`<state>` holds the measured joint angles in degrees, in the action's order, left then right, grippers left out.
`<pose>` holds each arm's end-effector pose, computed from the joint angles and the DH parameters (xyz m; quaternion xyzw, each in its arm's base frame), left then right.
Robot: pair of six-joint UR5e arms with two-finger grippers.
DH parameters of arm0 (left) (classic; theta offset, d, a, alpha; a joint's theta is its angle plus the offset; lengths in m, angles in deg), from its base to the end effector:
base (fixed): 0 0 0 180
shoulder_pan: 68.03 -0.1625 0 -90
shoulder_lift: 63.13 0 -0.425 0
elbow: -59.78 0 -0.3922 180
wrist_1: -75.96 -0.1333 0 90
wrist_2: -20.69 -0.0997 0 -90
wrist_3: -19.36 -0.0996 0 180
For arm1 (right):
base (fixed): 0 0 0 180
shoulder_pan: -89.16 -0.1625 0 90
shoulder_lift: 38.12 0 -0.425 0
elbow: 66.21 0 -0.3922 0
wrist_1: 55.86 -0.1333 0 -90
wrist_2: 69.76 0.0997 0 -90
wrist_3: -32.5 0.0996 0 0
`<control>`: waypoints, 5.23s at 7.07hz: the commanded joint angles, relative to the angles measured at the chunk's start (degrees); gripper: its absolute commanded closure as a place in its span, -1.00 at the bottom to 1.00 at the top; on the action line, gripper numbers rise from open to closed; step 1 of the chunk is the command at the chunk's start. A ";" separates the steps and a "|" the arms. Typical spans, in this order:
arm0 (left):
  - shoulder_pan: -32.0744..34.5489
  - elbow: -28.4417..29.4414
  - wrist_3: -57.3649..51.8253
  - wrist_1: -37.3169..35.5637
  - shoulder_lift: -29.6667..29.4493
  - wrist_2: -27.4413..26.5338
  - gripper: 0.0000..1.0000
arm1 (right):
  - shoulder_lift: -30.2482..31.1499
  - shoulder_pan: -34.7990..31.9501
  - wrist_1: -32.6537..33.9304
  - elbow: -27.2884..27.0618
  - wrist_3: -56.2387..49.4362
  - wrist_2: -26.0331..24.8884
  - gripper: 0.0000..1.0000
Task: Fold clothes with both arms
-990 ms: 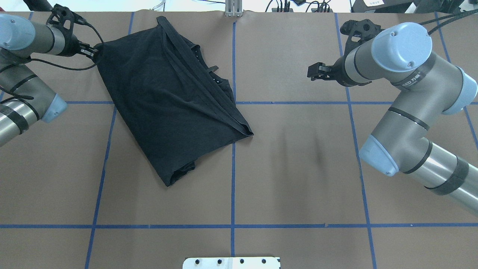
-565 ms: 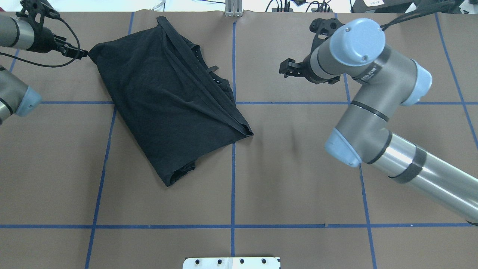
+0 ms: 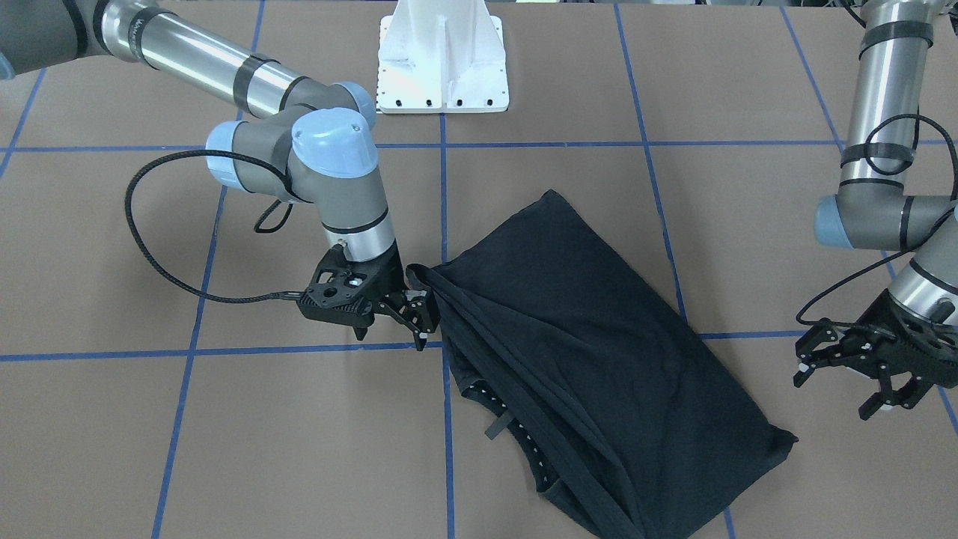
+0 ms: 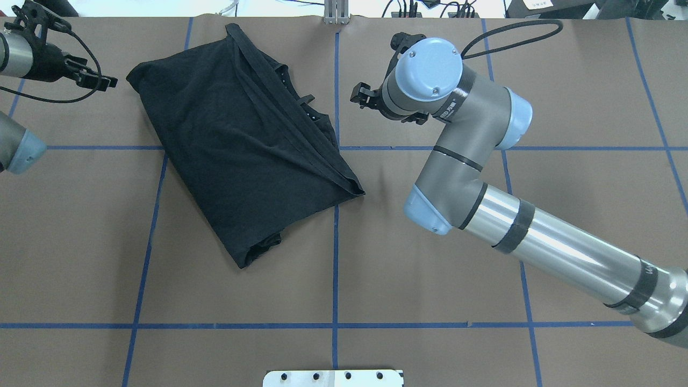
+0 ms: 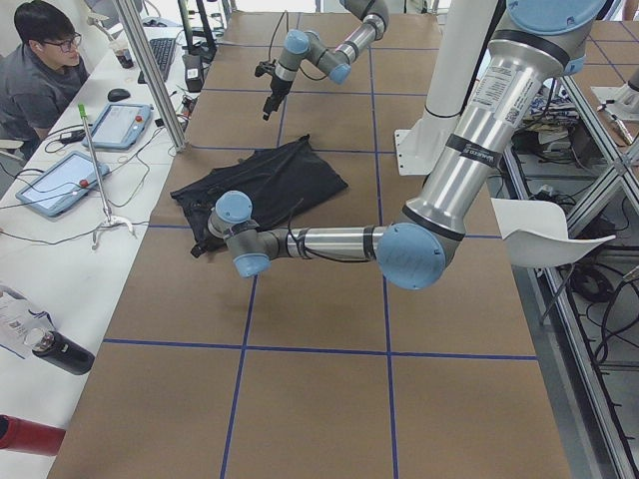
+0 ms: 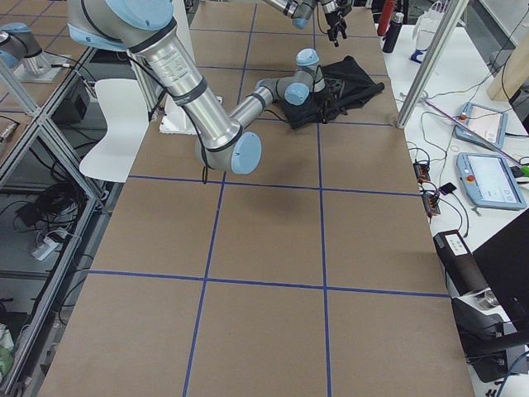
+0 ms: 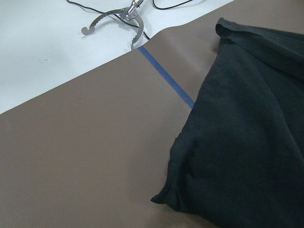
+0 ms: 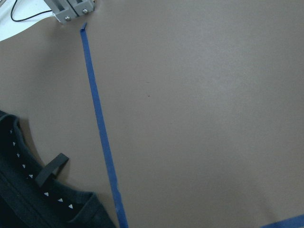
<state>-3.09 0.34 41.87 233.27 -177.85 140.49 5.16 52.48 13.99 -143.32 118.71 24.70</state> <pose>0.2170 -0.6619 0.5421 0.3628 0.4014 0.1499 0.8275 -0.5459 -0.5631 0.2133 0.1243 -0.4375 0.2351 0.8590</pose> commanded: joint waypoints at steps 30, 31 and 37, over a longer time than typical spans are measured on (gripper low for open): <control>-0.26 -0.06 1.75 -0.07 0.46 0.00 -1.00 | 16.39 22.97 9.69 -24.93 10.73 -20.89 1.00; -0.26 -0.06 1.84 -0.07 0.46 0.00 -1.00 | 16.48 22.18 9.69 -25.28 10.47 -20.80 1.00; -0.17 -0.59 1.92 0.01 0.46 0.00 -1.00 | 10.79 16.02 23.31 -29.27 -5.85 -12.90 -1.00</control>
<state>-3.29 -0.14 43.77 233.32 -177.39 140.49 18.55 68.80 36.53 -175.26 117.40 10.68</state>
